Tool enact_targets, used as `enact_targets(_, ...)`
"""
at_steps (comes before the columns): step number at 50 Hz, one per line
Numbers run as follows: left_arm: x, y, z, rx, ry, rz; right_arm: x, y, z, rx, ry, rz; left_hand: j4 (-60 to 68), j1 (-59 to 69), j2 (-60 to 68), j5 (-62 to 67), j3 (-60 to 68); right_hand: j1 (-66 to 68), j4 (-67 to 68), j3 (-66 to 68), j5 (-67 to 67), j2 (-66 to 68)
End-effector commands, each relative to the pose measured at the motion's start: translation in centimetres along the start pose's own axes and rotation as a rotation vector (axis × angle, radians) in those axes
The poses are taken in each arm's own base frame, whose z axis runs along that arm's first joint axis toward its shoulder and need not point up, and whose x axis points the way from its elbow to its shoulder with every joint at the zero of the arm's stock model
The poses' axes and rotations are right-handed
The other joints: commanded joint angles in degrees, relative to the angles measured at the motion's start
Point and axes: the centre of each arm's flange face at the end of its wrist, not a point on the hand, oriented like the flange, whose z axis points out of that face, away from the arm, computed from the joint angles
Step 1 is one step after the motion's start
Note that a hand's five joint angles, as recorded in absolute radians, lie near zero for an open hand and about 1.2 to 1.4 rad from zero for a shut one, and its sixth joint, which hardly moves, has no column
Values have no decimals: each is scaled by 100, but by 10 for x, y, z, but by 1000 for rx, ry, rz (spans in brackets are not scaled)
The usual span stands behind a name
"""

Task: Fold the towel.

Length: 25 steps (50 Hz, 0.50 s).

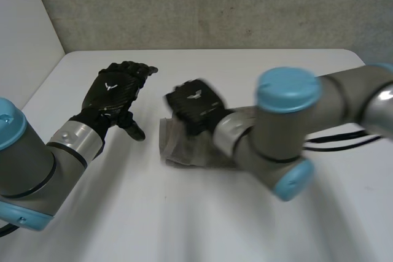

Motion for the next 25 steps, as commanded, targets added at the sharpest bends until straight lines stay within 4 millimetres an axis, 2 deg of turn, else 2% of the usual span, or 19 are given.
enact_targets(1, -2, 3, -1, -7, -5, -31, -38, 22, 19, -91, -97, 40, -279, -299, -294, -284, -215, 268, 340, 335, 297, 350)
enact_targets(4, -2, 5, -2, -12, -8, -32, -36, 22, 15, -112, -92, 49, -279, -299, -294, -284, -215, 268, 340, 335, 297, 350)
enact_targets(6, -3, 5, -2, -14, -9, -33, -24, 16, 5, -132, -53, 68, -279, -299, -294, -284, -215, -3141, -3069, -3074, -3112, -3059)
enact_targets(7, -3, 6, -2, -15, -7, -33, -24, 16, 5, -132, -53, 68, -295, -316, -311, -301, -232, -3157, -3086, -3090, -3128, -3075)
enact_targets(8, -3, 6, -2, -15, -7, -33, -6, 10, -4, -129, 1, 58, -296, -316, -311, -301, -232, -4123, -4052, -4056, -4094, -4041)
enact_targets(9, -3, 6, -2, -17, -7, -34, 13, 5, -14, -115, 62, 49, -296, -316, -311, -301, -232, -4283, -4211, -4216, -4254, -4201)
enact_targets(10, -3, 6, -1, -15, -7, -35, 13, 5, -14, -115, 63, 49, -296, -316, -311, -301, -232, -4284, -4213, -4217, -4255, -4202)
enact_targets(12, -3, 6, -2, -17, -7, -34, 48, 1, -38, -90, 165, 49, -296, -316, -311, -301, -232, -4435, -4364, -4368, -4406, -4353)
enact_targets(13, -2, 6, -2, -16, -6, -34, 48, 1, -38, -90, 166, 49, -312, -332, -328, -317, -249, -4436, -4364, -4369, -4407, -4354)
enact_targets(15, -1, 7, -2, -18, -4, -34, 62, 8, -58, -99, 220, 41, -312, -333, -328, -318, -249, -4520, -4448, -4452, -4491, -4438)
enact_targets(16, -1, 7, -2, -19, -4, -36, 62, 8, -59, -99, 221, 41, -312, -333, -328, -318, -249, -4520, -4449, -4453, -4491, -4438)
enact_targets(18, -1, 7, -3, -21, -4, -37, 71, 23, -78, -142, 270, 21, -312, -333, -328, -318, -249, -4503, -4432, -4436, -4474, -4421)
enact_targets(19, -1, 7, -3, -21, -4, -35, 71, 23, -78, -142, 270, 21, -312, -333, -328, -318, -249, -4503, -4432, -4436, -4474, -4421)
enact_targets(20, -1, 7, -3, -21, -4, -35, 77, 35, -86, -176, 295, 11, -312, -333, -328, -318, -249, -4470, -4398, -4402, -4441, -4388)
enact_targets(21, -1, 8, -3, -23, -2, -36, 77, 35, -86, -177, 296, 10, -312, -333, -328, -318, -249, -4469, -4398, -4402, -4440, -4388)
enact_targets(23, -1, 9, -3, -25, -2, -36, 85, 59, -101, -260, 321, -4, -312, -333, -328, -318, -249, -4403, -4331, -4335, -4373, -4321)
enact_targets(24, -1, 9, -3, -26, -1, -38, 85, 60, -101, -260, 321, -4, -312, -333, -328, -318, -249, -4402, -4331, -4335, -4373, -4320)
enact_targets(25, -1, 9, -3, -26, -1, -38, 87, 68, -106, -287, 326, -11, -312, -333, -328, -318, -249, -4336, -4264, -4268, -4306, -4254)
